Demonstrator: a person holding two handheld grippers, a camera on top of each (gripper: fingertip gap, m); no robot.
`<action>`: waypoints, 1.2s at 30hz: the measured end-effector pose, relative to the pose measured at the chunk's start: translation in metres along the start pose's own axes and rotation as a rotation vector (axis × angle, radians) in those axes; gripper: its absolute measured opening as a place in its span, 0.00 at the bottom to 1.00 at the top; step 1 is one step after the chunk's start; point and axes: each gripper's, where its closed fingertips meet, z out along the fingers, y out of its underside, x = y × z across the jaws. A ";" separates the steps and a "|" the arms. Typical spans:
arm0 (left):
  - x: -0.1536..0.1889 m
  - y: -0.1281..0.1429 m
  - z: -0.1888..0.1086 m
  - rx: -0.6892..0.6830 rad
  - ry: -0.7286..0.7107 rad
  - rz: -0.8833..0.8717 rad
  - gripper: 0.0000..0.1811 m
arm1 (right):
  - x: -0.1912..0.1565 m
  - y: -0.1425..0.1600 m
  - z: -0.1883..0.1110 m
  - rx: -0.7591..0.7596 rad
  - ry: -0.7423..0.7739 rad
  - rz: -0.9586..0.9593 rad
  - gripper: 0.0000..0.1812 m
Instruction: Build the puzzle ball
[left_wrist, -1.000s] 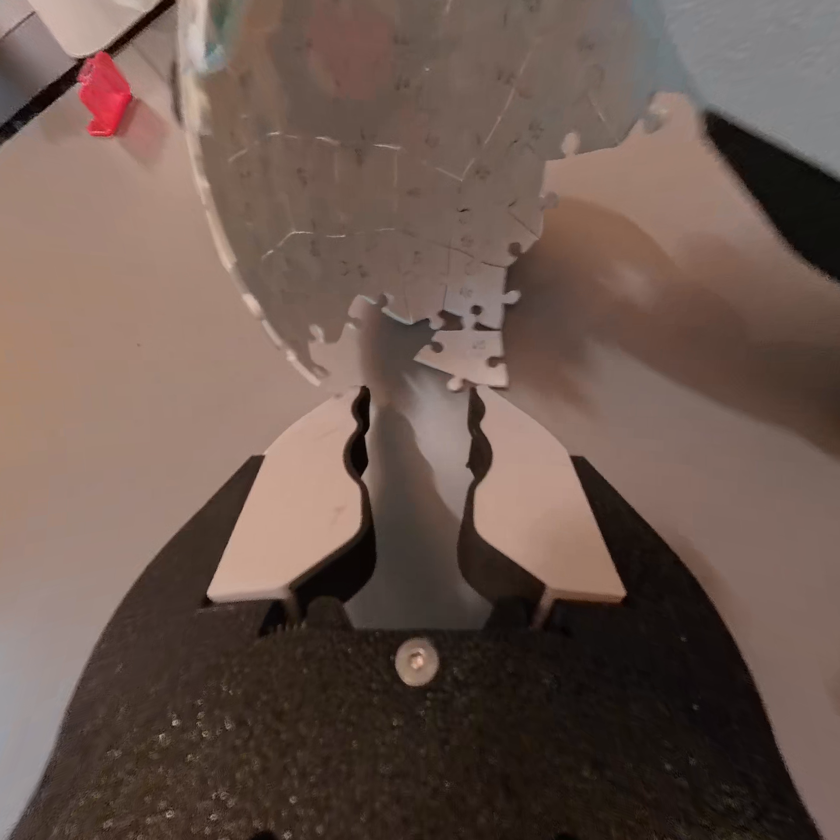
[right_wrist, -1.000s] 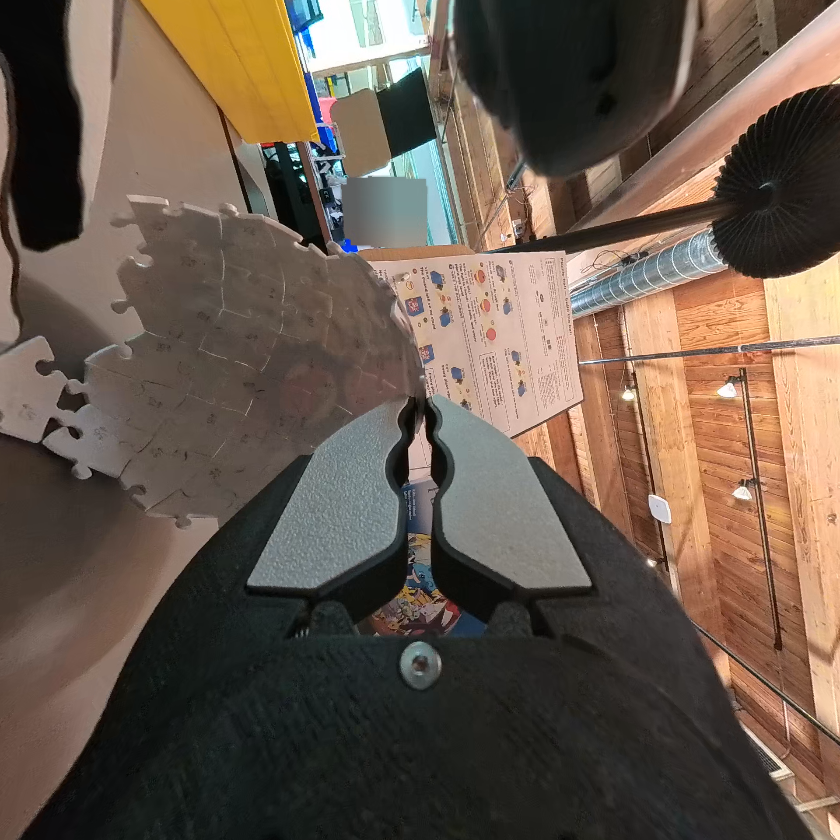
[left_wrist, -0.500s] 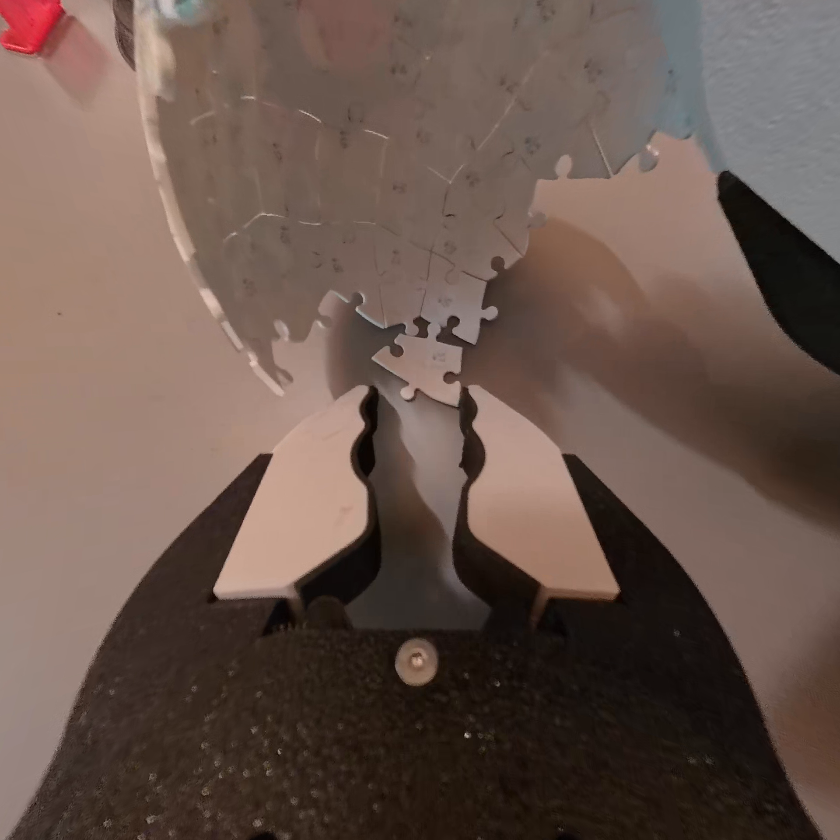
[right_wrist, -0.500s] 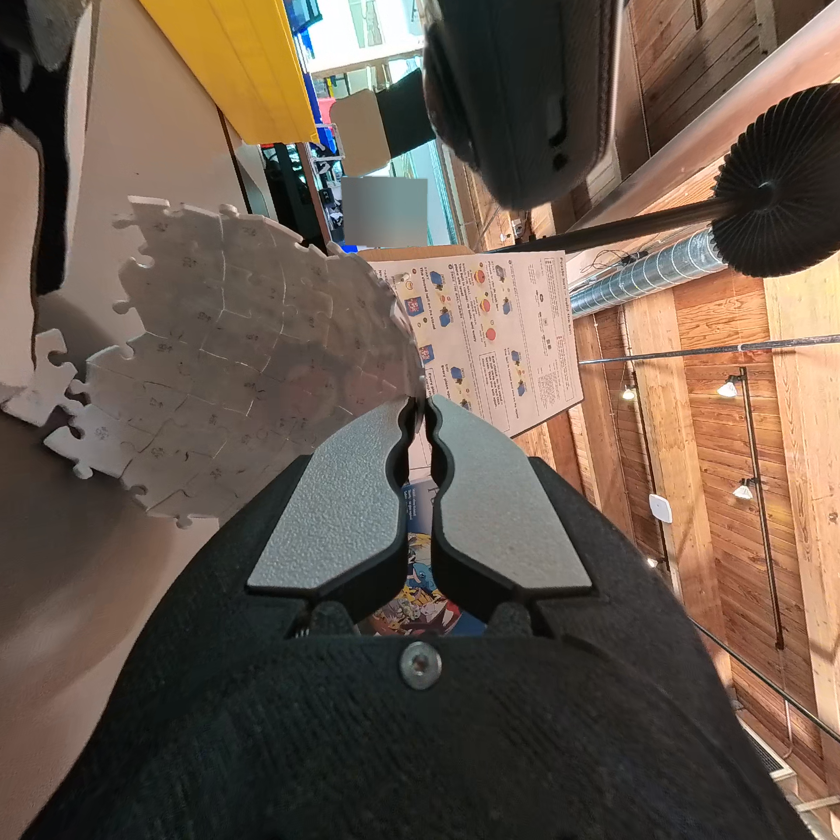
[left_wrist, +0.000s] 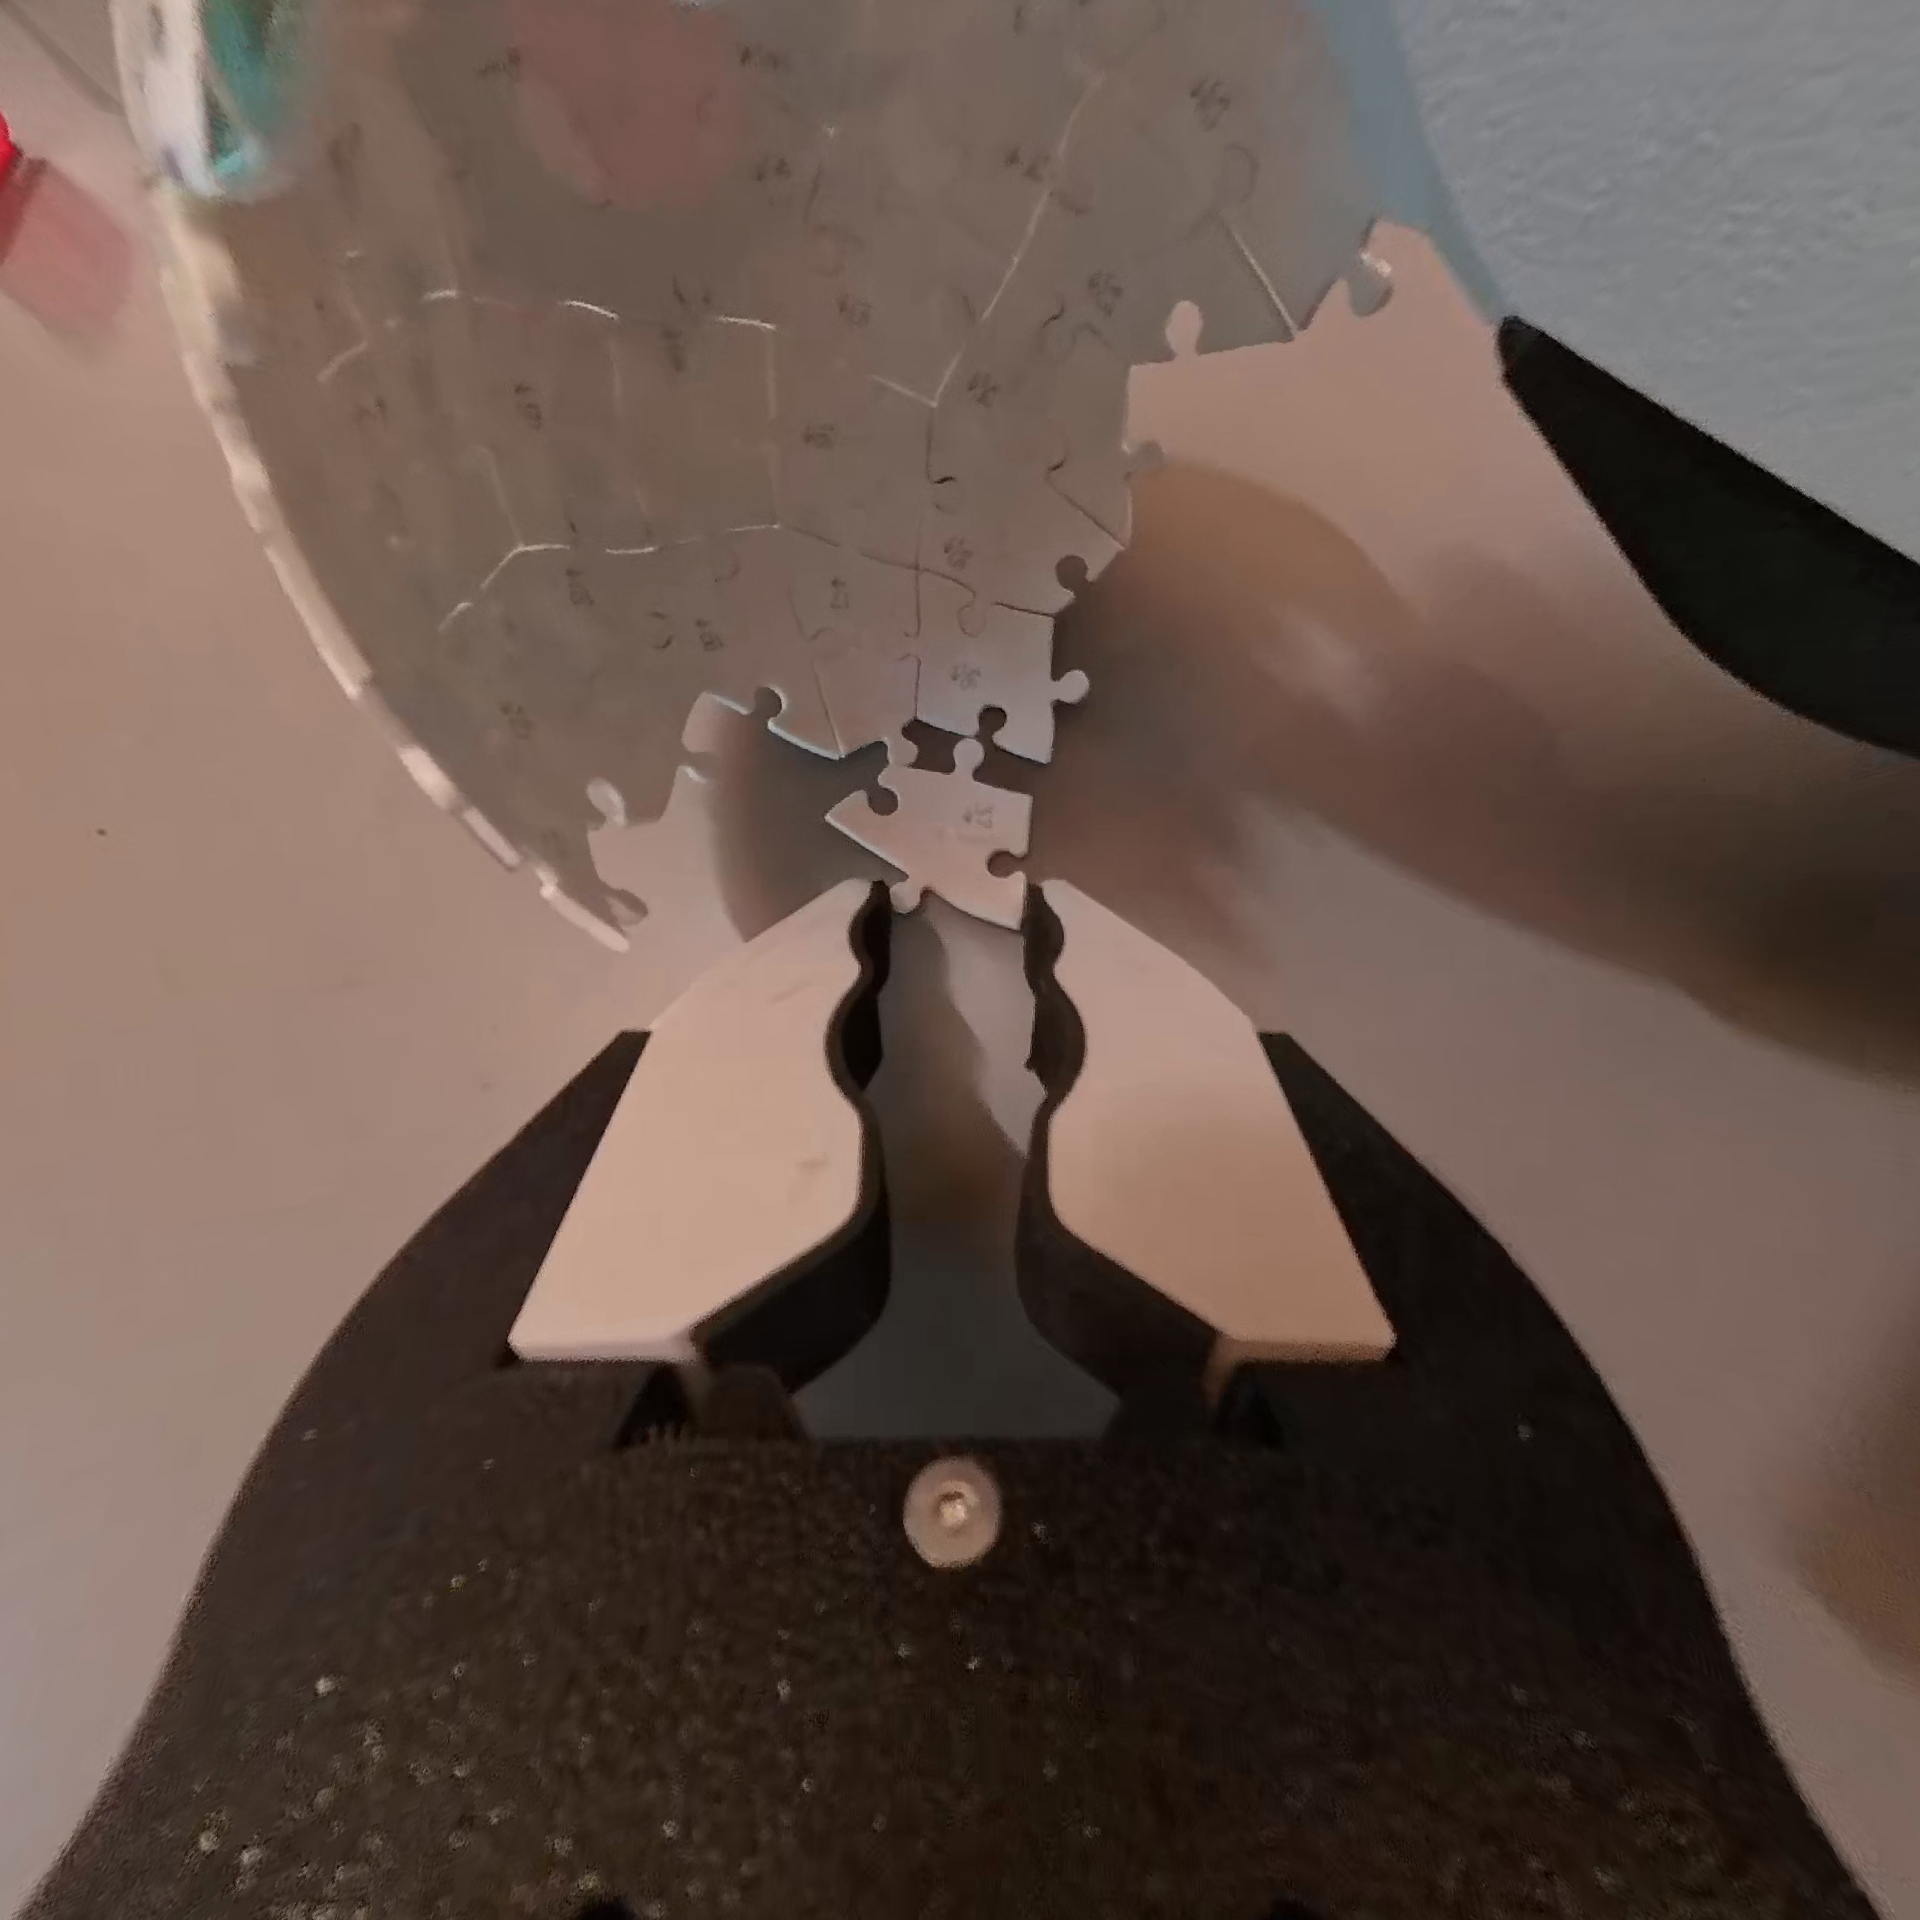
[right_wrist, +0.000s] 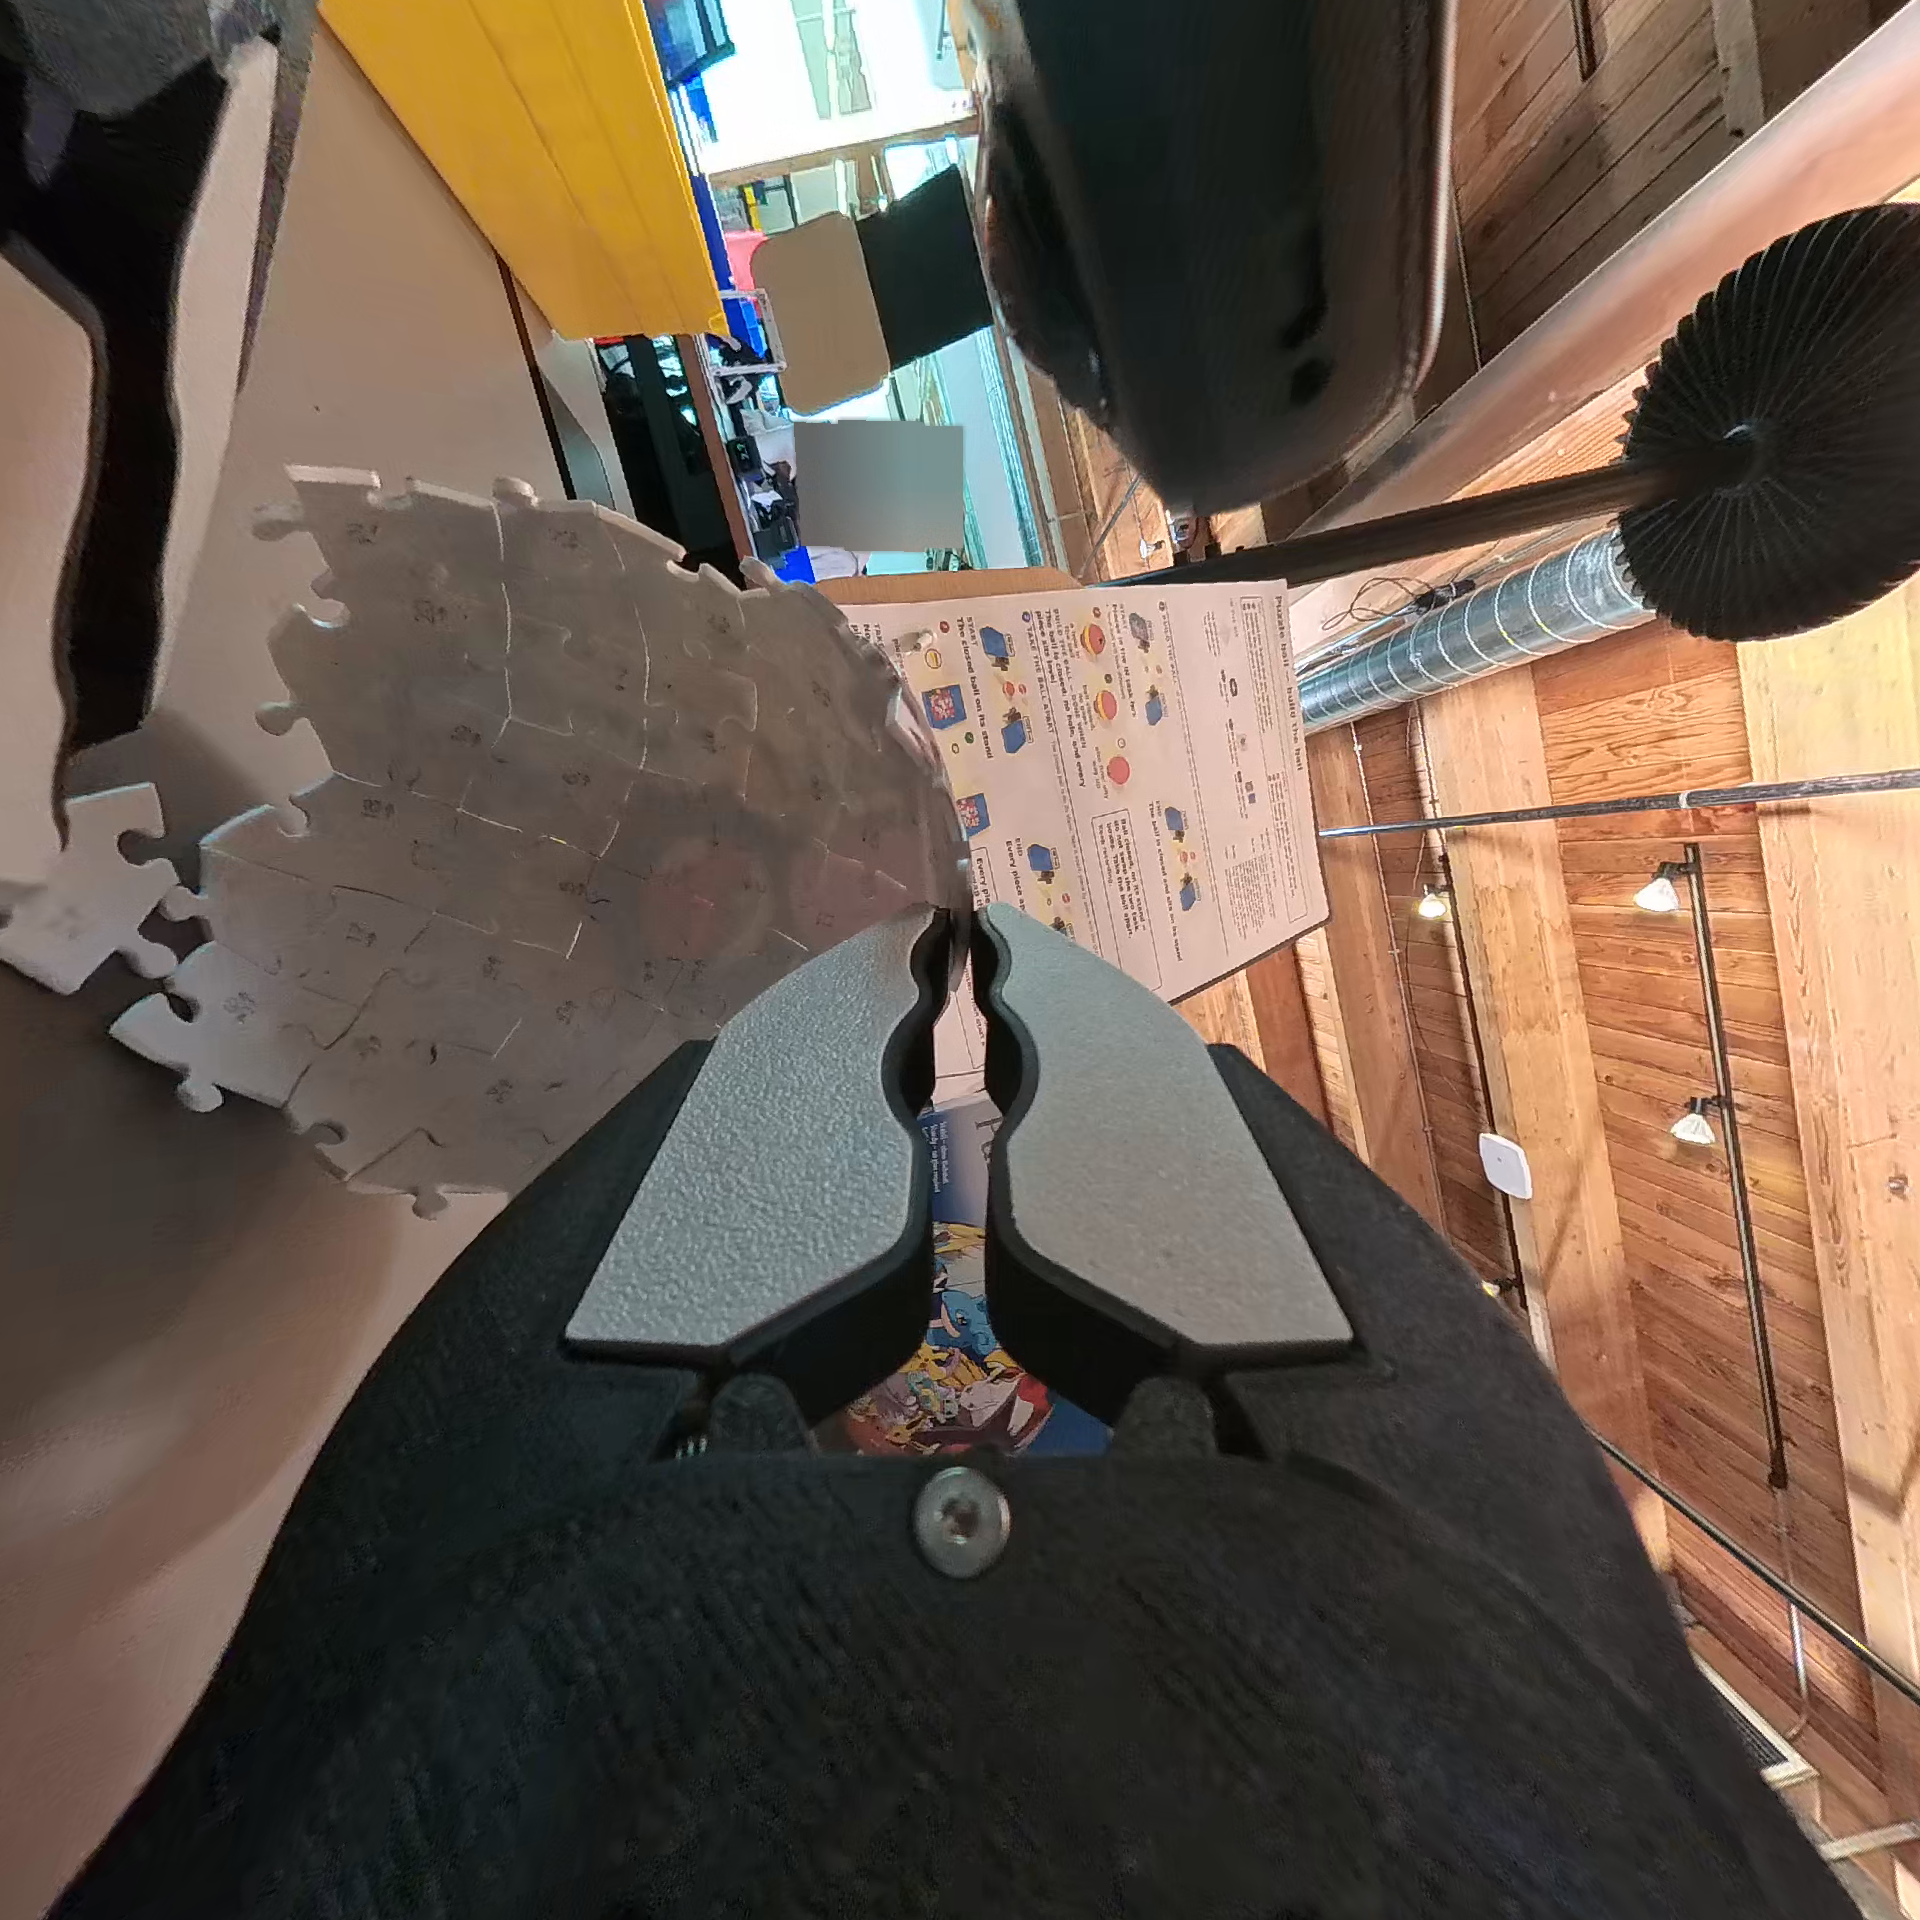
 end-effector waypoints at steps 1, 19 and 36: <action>-0.001 0.001 0.000 -0.003 0.001 0.001 0.13 | 0.000 0.000 0.000 0.000 0.000 0.000 0.02; -0.007 -0.001 0.003 0.011 0.027 -0.103 0.13 | 0.000 -0.001 0.000 0.003 -0.001 0.001 0.02; -0.004 -0.010 0.003 0.053 -0.043 -0.083 0.13 | 0.000 -0.003 0.000 0.008 -0.001 -0.006 0.02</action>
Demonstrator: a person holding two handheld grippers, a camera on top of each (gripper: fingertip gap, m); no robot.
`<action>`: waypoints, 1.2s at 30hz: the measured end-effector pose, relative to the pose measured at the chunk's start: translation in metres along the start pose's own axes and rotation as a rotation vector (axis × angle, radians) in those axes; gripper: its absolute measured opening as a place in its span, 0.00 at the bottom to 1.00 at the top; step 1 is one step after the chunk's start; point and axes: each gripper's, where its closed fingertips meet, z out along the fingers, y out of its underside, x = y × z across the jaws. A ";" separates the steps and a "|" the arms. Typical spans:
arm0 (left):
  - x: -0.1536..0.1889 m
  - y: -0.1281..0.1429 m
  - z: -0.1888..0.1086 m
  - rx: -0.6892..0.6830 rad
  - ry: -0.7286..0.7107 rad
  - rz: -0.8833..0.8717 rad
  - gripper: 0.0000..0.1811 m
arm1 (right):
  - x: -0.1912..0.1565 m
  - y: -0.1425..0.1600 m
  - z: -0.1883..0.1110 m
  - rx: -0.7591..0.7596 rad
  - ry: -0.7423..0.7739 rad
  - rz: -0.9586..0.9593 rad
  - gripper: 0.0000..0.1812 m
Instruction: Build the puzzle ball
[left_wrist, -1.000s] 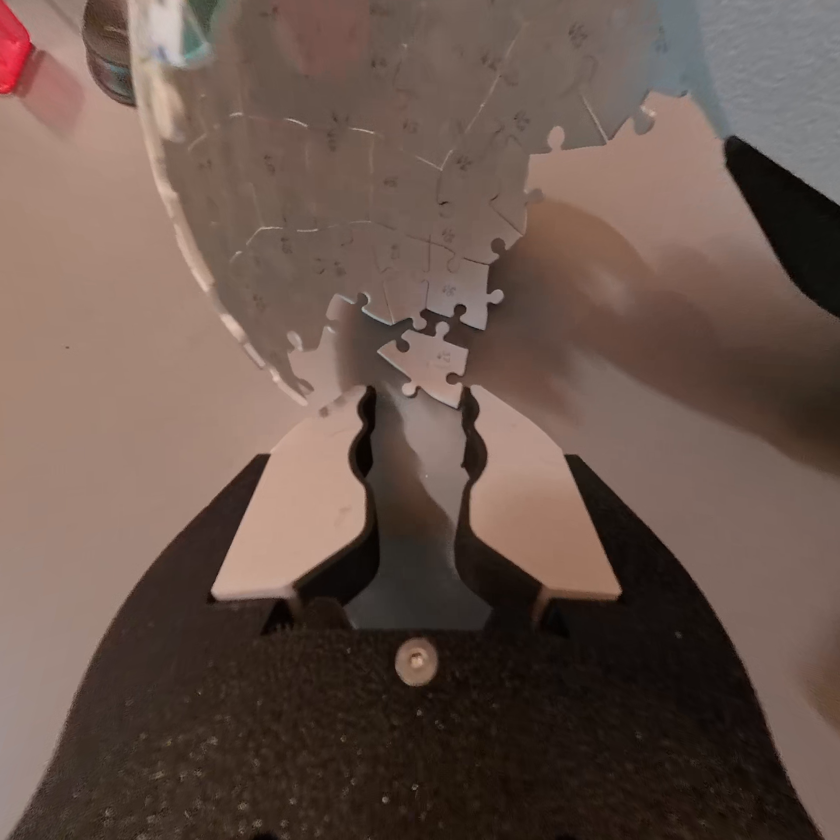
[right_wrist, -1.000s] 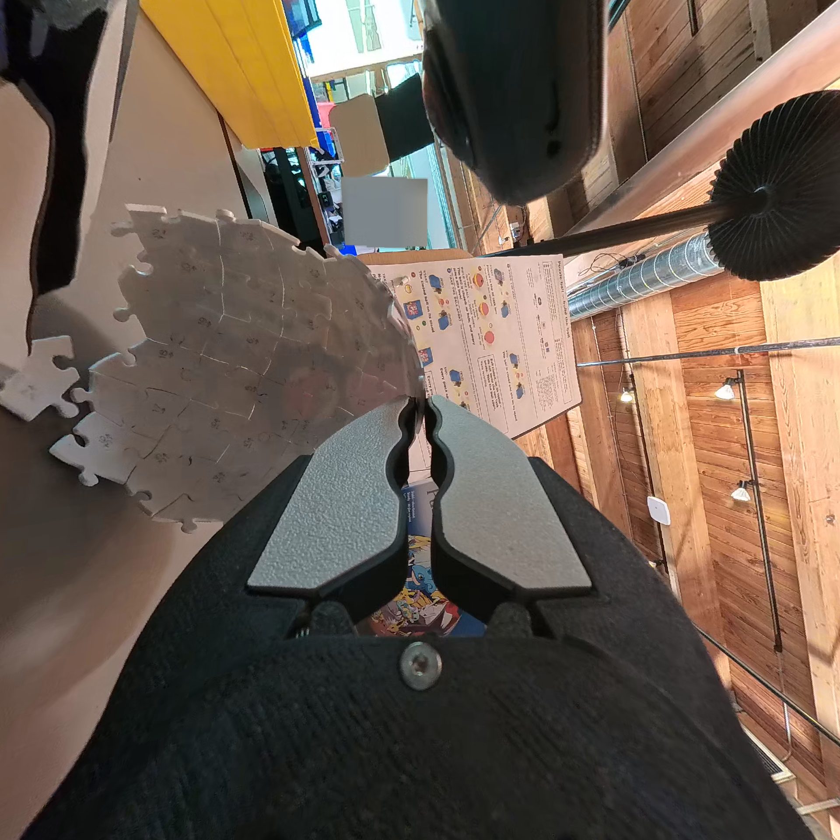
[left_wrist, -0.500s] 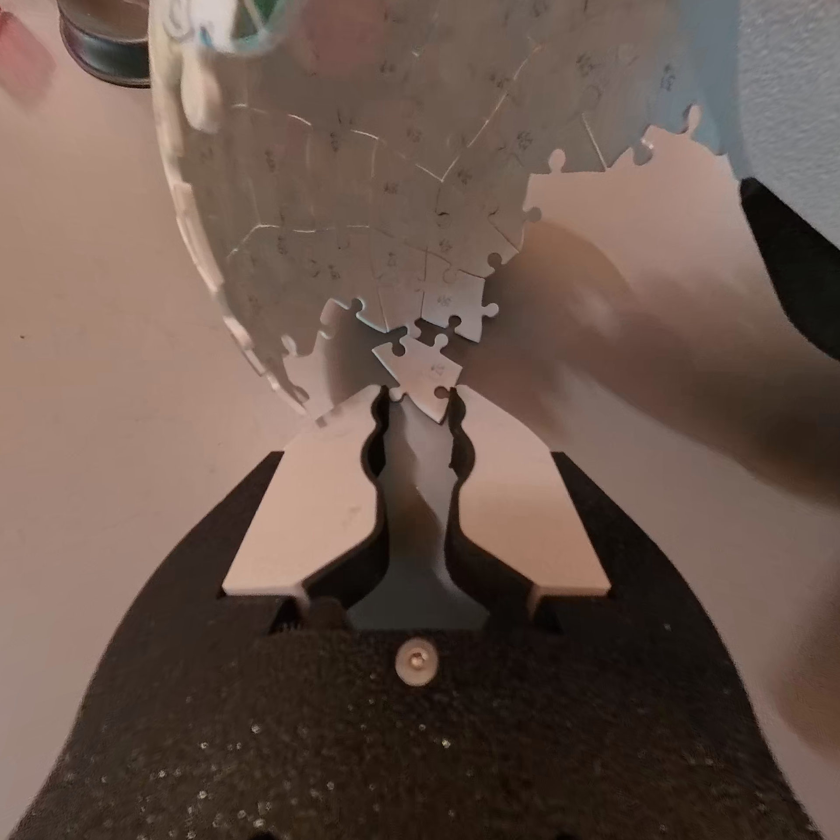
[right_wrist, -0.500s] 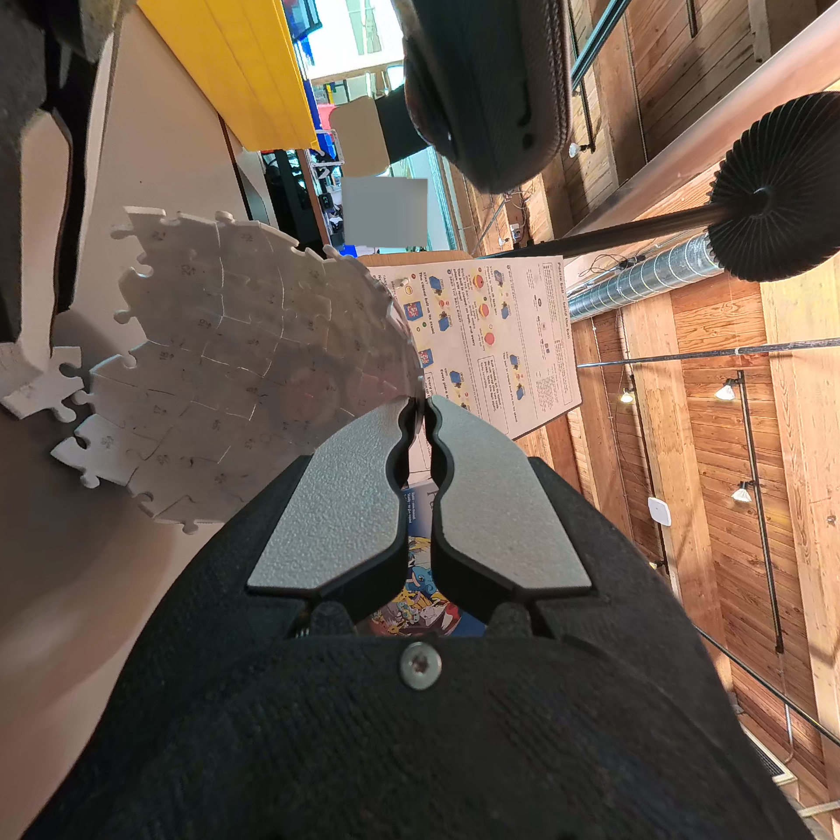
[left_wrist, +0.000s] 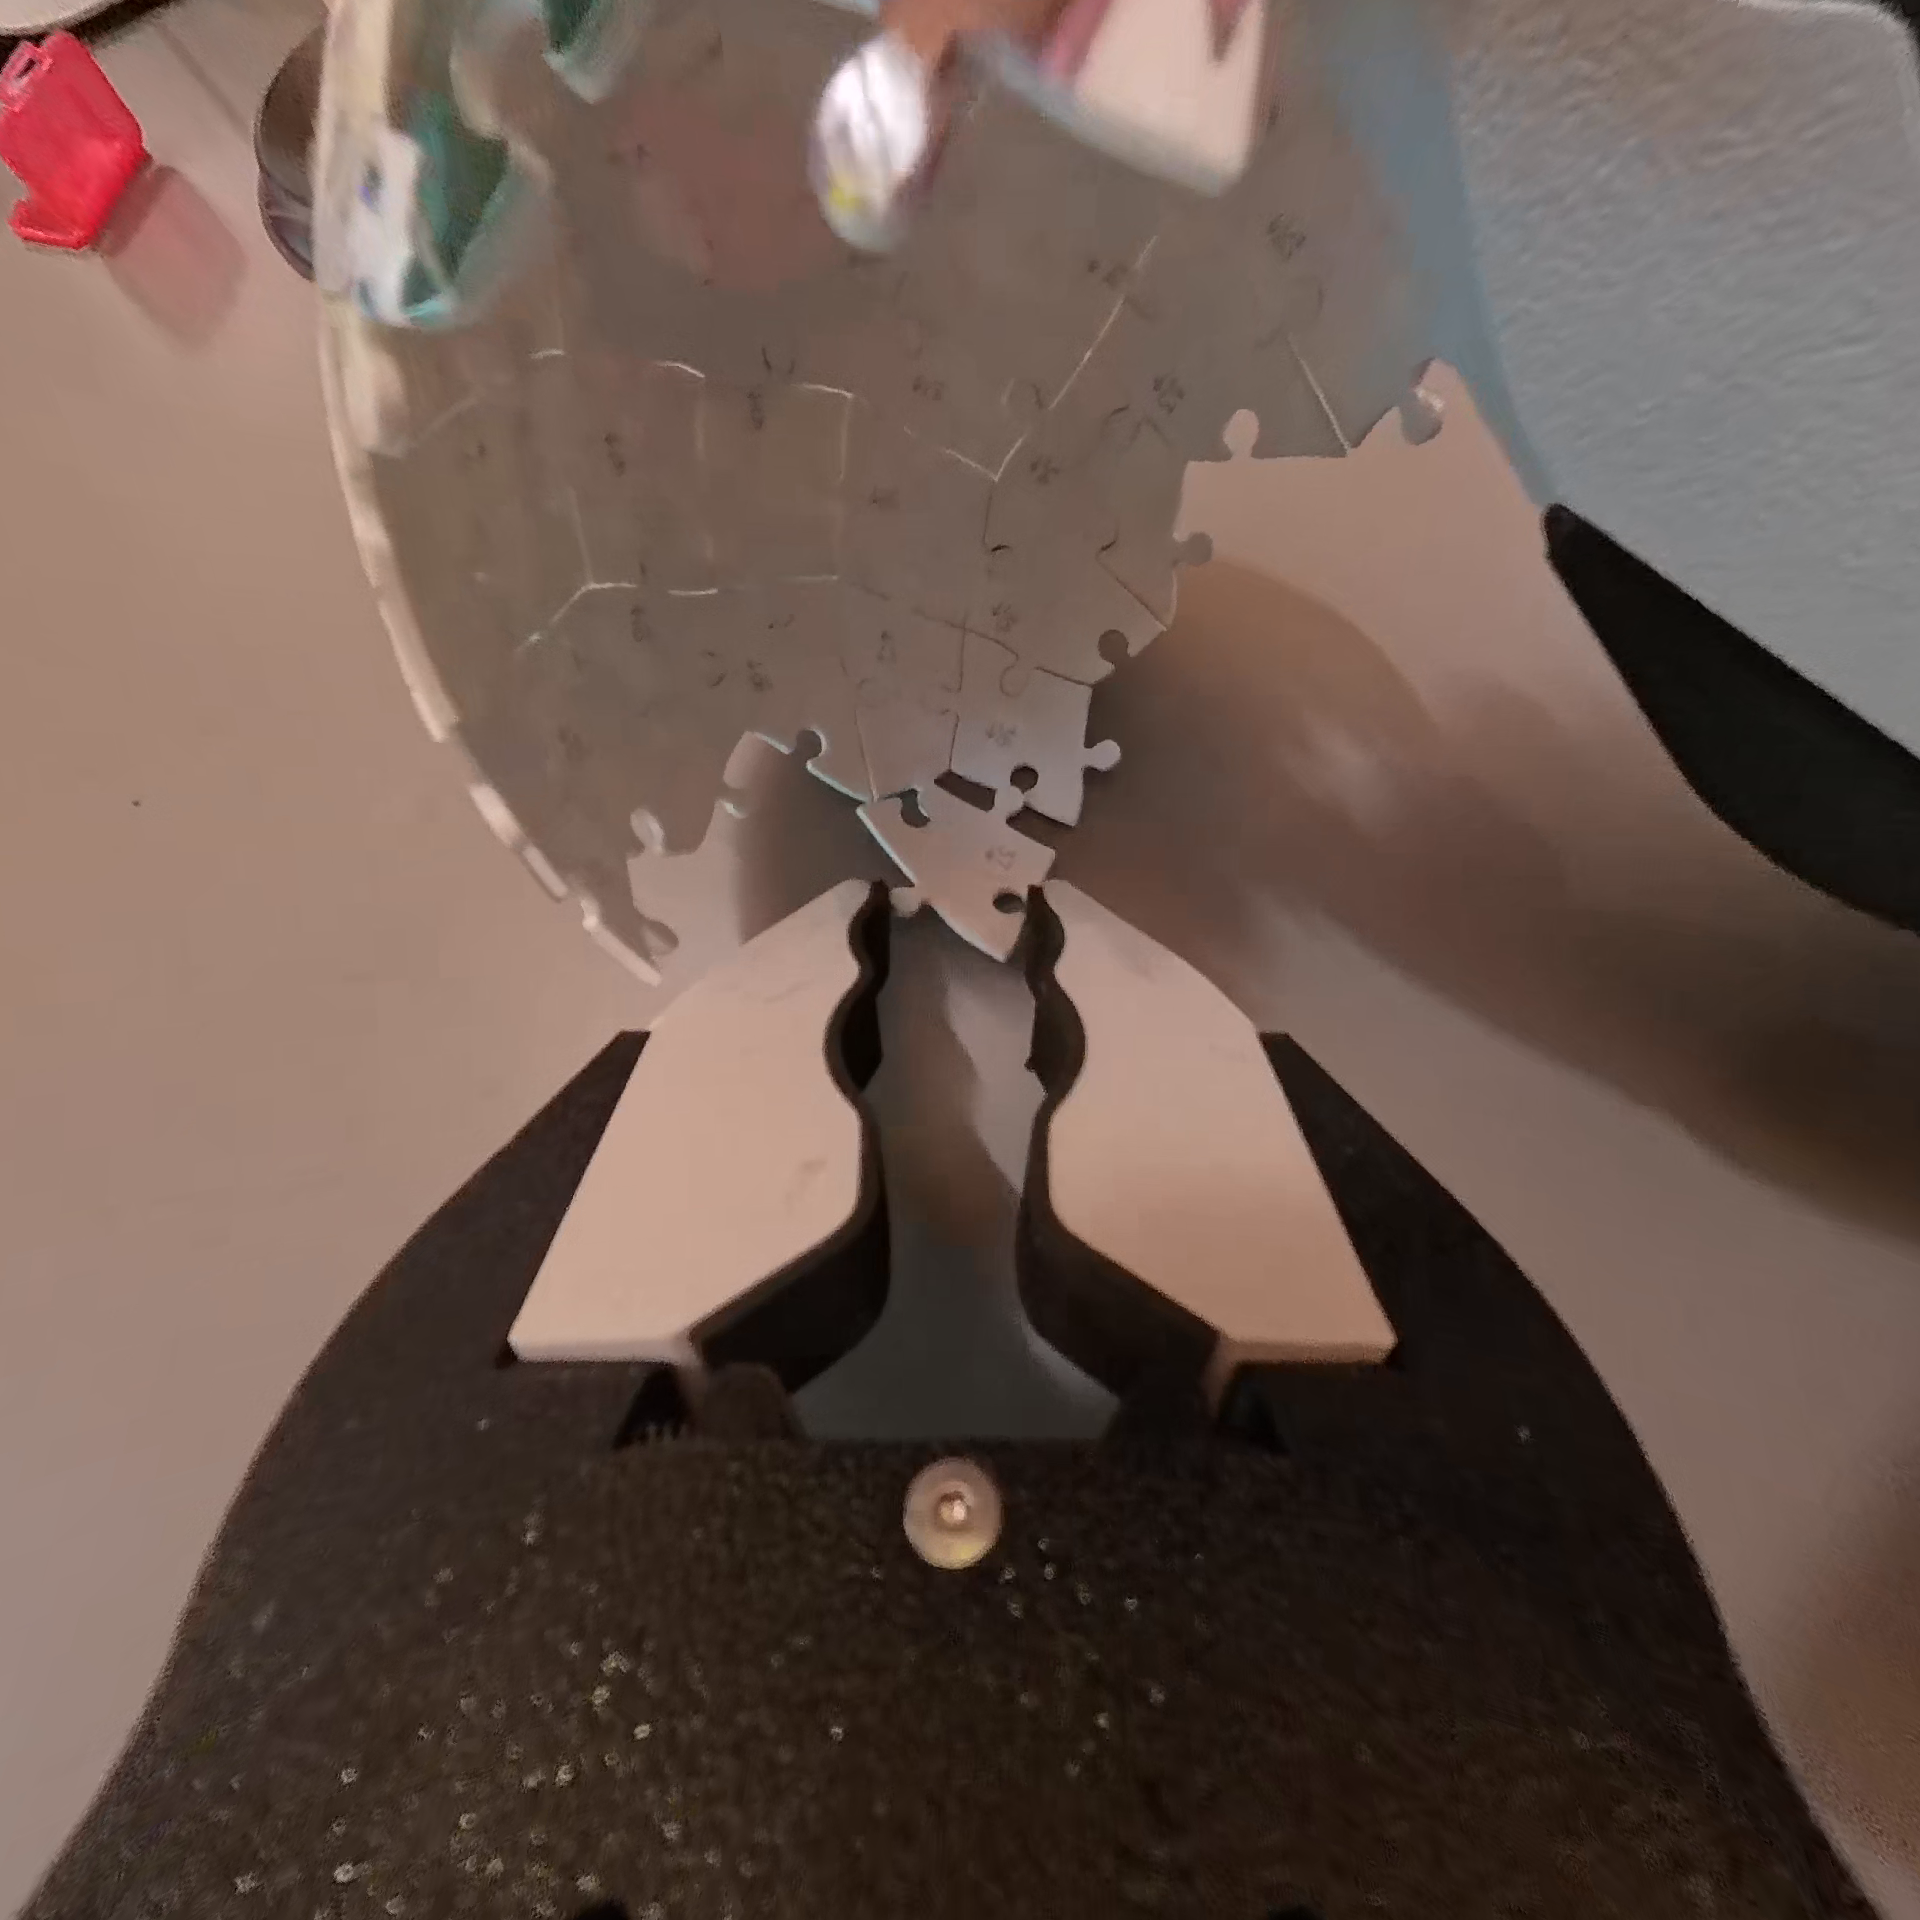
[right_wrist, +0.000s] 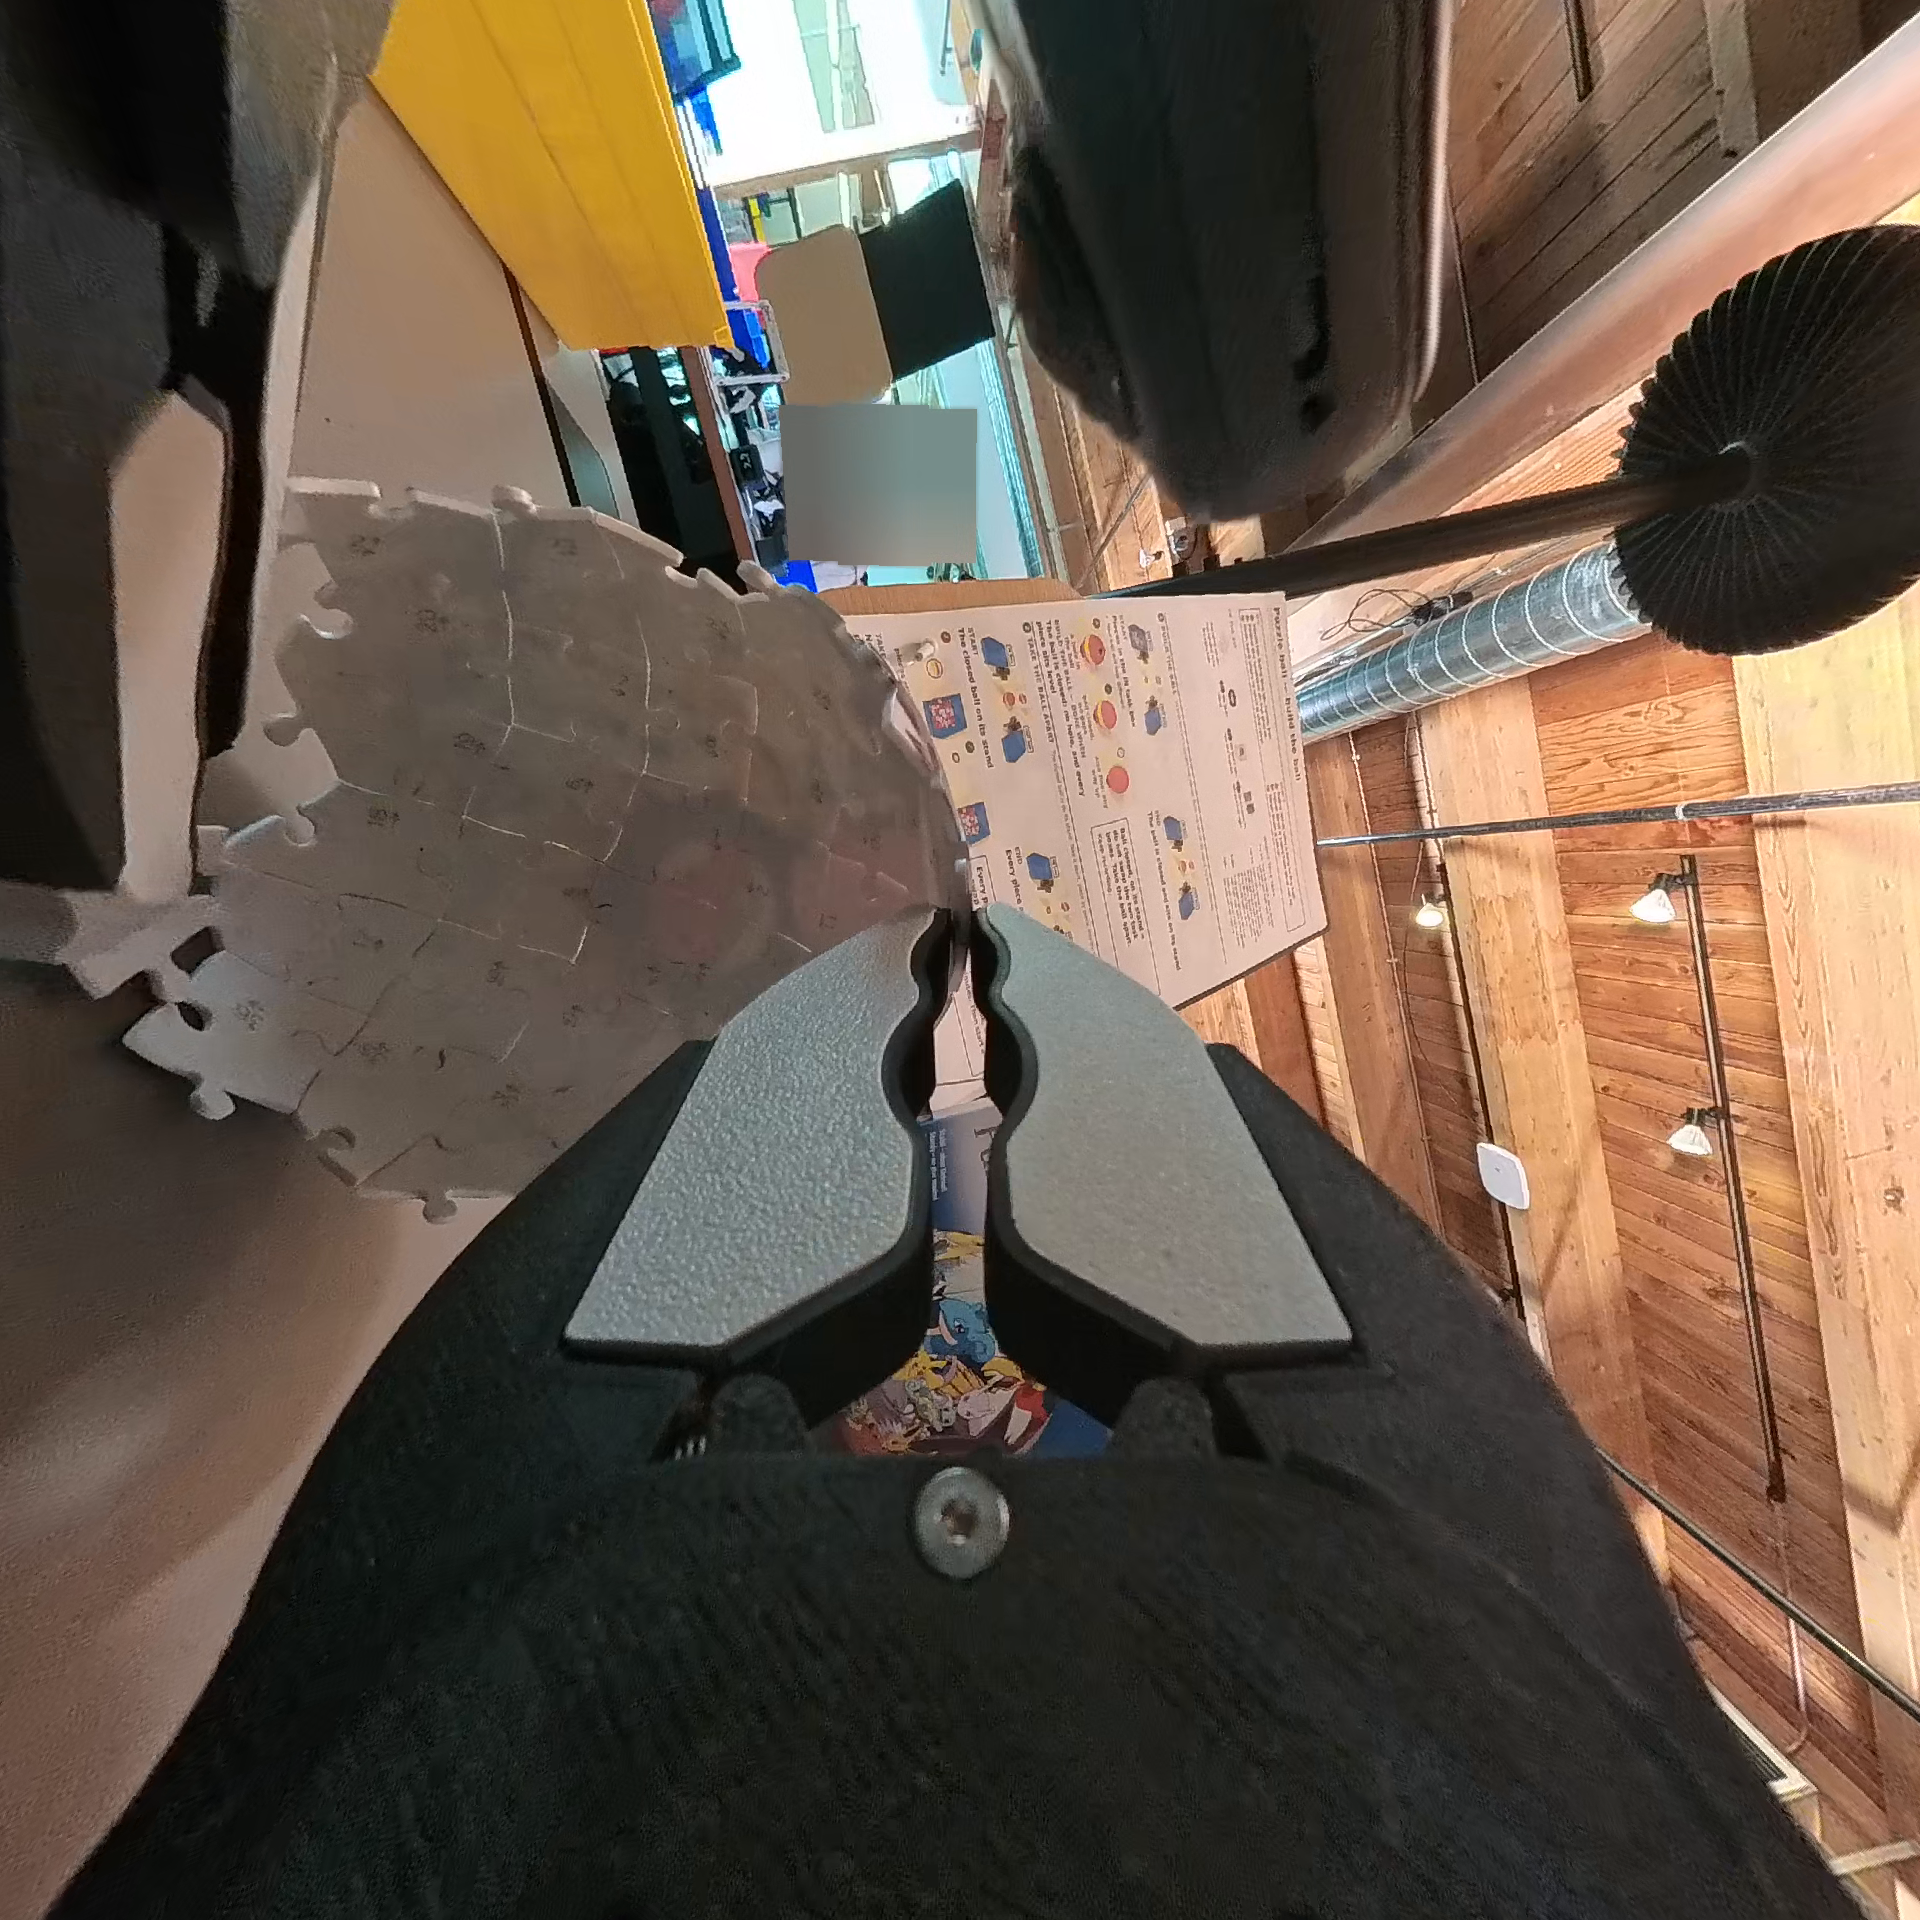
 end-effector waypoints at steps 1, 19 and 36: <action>0.000 0.000 0.001 -0.004 -0.002 -0.004 0.13 | 0.000 0.000 0.000 0.000 0.000 0.002 0.02; 0.009 0.003 0.001 -0.027 0.010 0.040 0.16 | 0.000 0.002 -0.001 -0.006 0.002 0.009 0.02; 0.023 0.014 -0.006 -0.088 0.065 -0.013 0.23 | 0.000 0.002 -0.001 -0.008 0.002 0.008 0.02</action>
